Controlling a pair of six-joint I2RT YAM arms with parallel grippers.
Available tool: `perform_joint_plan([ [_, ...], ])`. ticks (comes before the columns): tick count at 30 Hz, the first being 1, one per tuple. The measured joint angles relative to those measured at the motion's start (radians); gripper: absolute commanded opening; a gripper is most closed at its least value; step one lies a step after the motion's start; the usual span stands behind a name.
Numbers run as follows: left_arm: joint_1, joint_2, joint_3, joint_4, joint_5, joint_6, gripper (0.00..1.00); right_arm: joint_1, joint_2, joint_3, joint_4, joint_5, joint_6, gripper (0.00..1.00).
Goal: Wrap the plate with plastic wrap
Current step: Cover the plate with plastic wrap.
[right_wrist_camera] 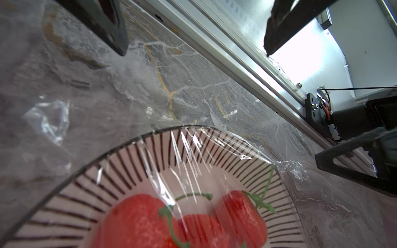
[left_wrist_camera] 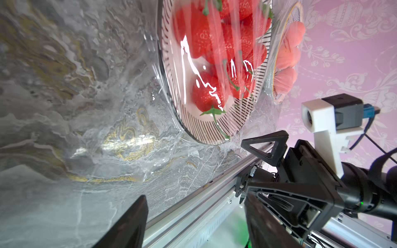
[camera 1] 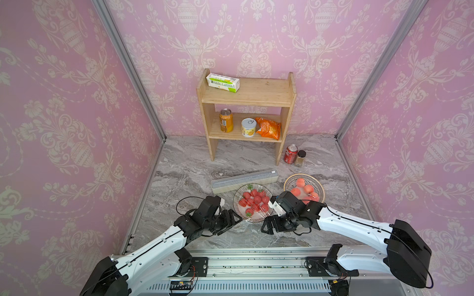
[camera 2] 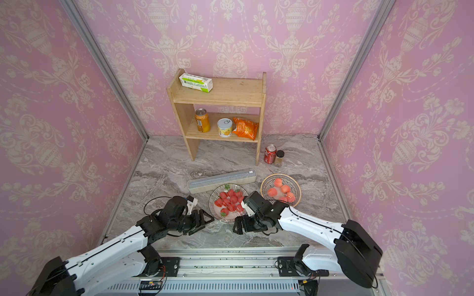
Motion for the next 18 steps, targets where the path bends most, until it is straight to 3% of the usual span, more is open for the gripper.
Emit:
perform_joint_plan([
  [7,-0.022,0.096,-0.042,0.214,0.027,-0.165,0.86,-0.002,0.040,-0.018,0.165,-0.016,0.143,1.00],
  [18,-0.024,0.209,-0.078,0.412,0.007,-0.245,0.94,-0.060,0.068,-0.044,0.262,0.012,0.220,1.00],
])
